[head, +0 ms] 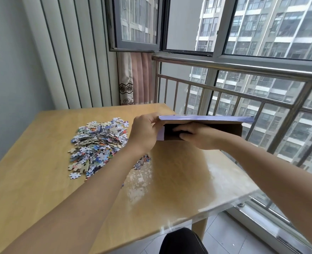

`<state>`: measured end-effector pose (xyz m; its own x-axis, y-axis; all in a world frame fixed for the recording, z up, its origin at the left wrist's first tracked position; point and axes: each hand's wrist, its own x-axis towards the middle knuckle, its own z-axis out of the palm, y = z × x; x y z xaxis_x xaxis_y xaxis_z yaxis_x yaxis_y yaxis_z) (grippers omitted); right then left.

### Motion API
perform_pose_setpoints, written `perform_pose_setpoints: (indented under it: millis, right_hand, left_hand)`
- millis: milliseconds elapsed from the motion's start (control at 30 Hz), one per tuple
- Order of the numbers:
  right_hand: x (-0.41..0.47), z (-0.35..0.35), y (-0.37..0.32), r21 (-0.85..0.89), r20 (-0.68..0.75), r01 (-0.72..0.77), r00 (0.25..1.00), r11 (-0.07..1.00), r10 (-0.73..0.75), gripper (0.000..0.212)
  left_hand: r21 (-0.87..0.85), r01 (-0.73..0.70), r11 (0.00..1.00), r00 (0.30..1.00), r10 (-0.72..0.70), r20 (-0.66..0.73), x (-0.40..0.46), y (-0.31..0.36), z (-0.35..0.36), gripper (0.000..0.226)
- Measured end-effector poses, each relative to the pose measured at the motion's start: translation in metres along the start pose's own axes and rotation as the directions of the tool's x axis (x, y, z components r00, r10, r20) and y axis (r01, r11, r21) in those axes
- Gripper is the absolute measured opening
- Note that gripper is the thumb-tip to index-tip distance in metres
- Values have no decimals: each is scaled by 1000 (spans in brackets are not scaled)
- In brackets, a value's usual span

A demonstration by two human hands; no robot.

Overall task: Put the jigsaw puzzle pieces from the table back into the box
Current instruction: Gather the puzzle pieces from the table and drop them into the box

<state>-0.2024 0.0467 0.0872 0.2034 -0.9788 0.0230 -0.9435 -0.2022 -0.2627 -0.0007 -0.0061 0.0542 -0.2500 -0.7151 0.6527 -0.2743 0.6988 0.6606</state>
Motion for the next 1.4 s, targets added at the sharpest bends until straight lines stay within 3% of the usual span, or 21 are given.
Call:
perform_pose_setpoints:
  millis: [167, 267, 333, 400, 500, 567, 600, 667, 767, 833, 900, 1000, 1133, 1267, 1400]
  right_hand:
    - [-34, 18, -57, -84, -67, 190, 978, 978, -196, 28]
    - [-47, 29, -85, -46, 1, 183, 983, 982, -183, 30]
    - [-42, 32, -95, 84, 31, 163, 986, 983, -166, 29]
    - [-28, 35, -100, 202, -13, 167, 986, 965, -168, 27]
    - [5, 47, -102, 366, -73, 128, 991, 922, -108, 20]
    - [28, 53, -106, 464, -65, 70, 997, 883, -45, 22]
    - [40, 56, -110, 444, -29, 19, 1000, 896, -7, 37]
    - [61, 64, -119, 264, 108, -103, 991, 959, 77, 74]
    - [84, 76, -134, -8, 303, -233, 926, 972, 225, 94]
    - [102, 89, -139, -57, 346, -279, 895, 959, 281, 94]
    - [120, 102, -137, 69, 339, -340, 892, 938, 299, 110]
    - [146, 117, -138, 262, 300, -365, 911, 894, 284, 127]
    - [178, 126, -146, 245, 234, -307, 939, 920, 251, 134]
    - [207, 123, -150, 211, 233, -232, 955, 949, 182, 121]
    - [224, 135, -154, 174, 138, -133, 984, 976, 110, 103]
  left_hand:
    - [-138, 175, 975, 967, -143, 211, -31, -10, 11, 20]
    - [6, 271, 963, 908, -257, 332, -57, -24, 16, 36]
    - [144, 373, 916, 842, -400, 362, -69, -35, 17, 24]
    - [173, 319, 932, 843, -363, 397, -75, -45, 10, 6]
    - [160, 260, 952, 835, -304, 459, -63, -43, -22, 17]
    - [192, 295, 936, 862, -348, 368, -54, -47, -50, 22]
    - [238, 318, 918, 890, -375, 260, -53, -60, -63, 26]
    - [362, 365, 858, 924, -382, -28, -55, -79, -88, 27]
    - [531, 534, 658, 845, -434, -312, -68, -109, -118, 44]
    - [579, 612, 538, 780, -533, -329, -81, -132, -129, 62]
    - [555, 671, 492, 716, -624, -313, -94, -152, -131, 67]
    - [491, 698, 521, 698, -649, -303, -102, -161, -131, 65]
    - [474, 692, 545, 709, -639, -299, -96, -154, -131, 50]
    - [418, 701, 577, 708, -634, -312, -93, -158, -136, 43]
    - [395, 691, 606, 721, -616, -316, -90, -167, -138, 40]
